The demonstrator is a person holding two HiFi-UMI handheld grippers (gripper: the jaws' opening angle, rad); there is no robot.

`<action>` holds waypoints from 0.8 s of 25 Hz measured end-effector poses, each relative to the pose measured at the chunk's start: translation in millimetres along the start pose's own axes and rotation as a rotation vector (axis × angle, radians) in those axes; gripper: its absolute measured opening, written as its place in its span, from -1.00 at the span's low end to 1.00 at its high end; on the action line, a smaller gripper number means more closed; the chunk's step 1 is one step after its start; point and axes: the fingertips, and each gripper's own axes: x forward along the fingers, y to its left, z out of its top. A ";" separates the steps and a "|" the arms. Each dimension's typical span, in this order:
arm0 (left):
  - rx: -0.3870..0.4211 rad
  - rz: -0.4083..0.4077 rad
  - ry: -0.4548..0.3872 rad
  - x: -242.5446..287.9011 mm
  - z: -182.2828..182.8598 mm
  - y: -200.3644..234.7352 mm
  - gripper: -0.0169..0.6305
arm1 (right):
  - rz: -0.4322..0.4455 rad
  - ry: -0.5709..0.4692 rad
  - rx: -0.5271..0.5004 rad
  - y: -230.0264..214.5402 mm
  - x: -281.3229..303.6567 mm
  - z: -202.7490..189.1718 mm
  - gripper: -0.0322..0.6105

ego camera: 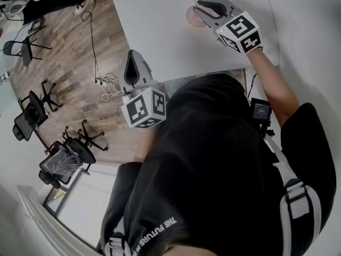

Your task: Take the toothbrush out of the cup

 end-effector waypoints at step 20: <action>-0.018 0.016 0.018 -7.3 -10.5 6.3 -0.92 | -0.092 0.085 -0.133 0.3 8.7 -1.2 -0.68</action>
